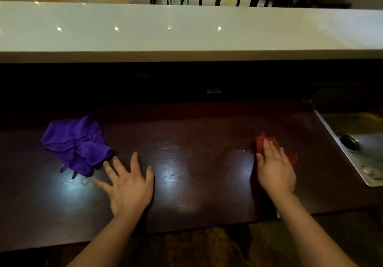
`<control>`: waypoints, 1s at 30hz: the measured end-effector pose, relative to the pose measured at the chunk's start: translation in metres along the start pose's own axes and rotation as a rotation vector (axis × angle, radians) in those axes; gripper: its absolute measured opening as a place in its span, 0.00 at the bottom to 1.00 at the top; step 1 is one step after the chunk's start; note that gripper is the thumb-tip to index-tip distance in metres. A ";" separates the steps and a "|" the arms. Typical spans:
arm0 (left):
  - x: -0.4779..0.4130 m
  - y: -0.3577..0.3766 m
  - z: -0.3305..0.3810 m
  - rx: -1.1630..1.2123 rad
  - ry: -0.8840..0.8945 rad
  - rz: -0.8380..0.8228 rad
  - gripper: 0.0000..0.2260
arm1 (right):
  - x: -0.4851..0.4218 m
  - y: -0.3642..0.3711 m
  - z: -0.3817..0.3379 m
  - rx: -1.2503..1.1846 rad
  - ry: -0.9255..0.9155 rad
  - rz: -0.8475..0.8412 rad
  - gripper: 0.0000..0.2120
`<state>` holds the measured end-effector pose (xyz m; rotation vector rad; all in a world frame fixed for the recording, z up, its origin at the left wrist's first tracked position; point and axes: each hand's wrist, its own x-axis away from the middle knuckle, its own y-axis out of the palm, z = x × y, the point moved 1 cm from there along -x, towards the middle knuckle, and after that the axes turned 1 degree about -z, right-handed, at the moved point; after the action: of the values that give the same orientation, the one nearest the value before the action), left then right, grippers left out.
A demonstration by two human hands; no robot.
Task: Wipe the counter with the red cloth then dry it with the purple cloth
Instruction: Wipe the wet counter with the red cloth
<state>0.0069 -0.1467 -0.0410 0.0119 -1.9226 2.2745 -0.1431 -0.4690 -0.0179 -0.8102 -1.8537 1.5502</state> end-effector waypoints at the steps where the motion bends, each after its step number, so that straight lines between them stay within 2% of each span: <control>1: 0.000 0.001 0.000 -0.001 0.005 0.015 0.30 | -0.001 0.002 -0.012 -0.006 -0.043 -0.004 0.26; 5: -0.003 0.003 -0.001 -0.005 0.060 0.006 0.29 | 0.051 0.023 -0.039 0.015 -0.507 0.024 0.25; 7: -0.002 0.002 0.001 -0.020 0.119 -0.002 0.30 | 0.052 0.022 -0.022 0.023 -0.594 0.001 0.25; 9: -0.001 0.001 0.001 -0.028 0.185 -0.007 0.31 | 0.028 0.019 0.002 0.036 -0.490 0.043 0.24; 11: -0.001 0.000 0.001 -0.034 0.241 -0.006 0.30 | -0.002 0.011 0.017 0.012 -0.256 0.046 0.24; 13: 0.000 0.002 0.001 -0.055 0.306 -0.019 0.29 | -0.017 0.006 0.006 -0.015 -0.097 0.045 0.25; 14: 0.001 0.002 0.001 -0.061 0.329 -0.021 0.29 | -0.014 0.006 -0.006 -0.025 -0.086 0.049 0.25; 15: 0.001 0.002 0.001 -0.061 0.339 -0.020 0.29 | -0.006 0.009 -0.020 -0.024 -0.143 0.050 0.25; 17: 0.000 0.002 0.002 -0.050 0.332 -0.013 0.29 | 0.024 0.020 -0.045 -0.024 -0.410 0.052 0.25; 19: -0.001 0.002 0.001 -0.037 0.316 -0.006 0.29 | 0.055 0.031 -0.048 -0.004 -0.670 0.021 0.25; 20: -0.001 0.002 0.001 -0.029 0.312 0.001 0.28 | 0.055 0.031 -0.042 -0.004 -0.724 0.000 0.25; 22: -0.002 0.004 -0.001 -0.023 0.306 0.013 0.27 | 0.033 0.028 -0.023 -0.002 -0.647 0.045 0.24; 25: -0.003 0.006 -0.002 -0.026 0.304 0.023 0.26 | -0.019 0.015 -0.012 -0.095 -0.207 0.068 0.23; 27: -0.003 0.005 -0.002 -0.025 0.301 0.024 0.25 | -0.040 0.011 -0.030 -0.164 -0.034 0.056 0.24; 28: -0.002 0.005 -0.002 -0.028 0.301 0.024 0.25 | -0.040 0.012 -0.045 -0.173 -0.060 0.052 0.24; 30: -0.001 0.005 -0.002 -0.036 0.300 0.027 0.26 | -0.021 0.018 -0.072 -0.190 -0.261 0.012 0.23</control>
<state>0.0077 -0.1457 -0.0463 -0.3413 -1.8147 2.1135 -0.0736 -0.4372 -0.0260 -0.7296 -2.2145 1.5650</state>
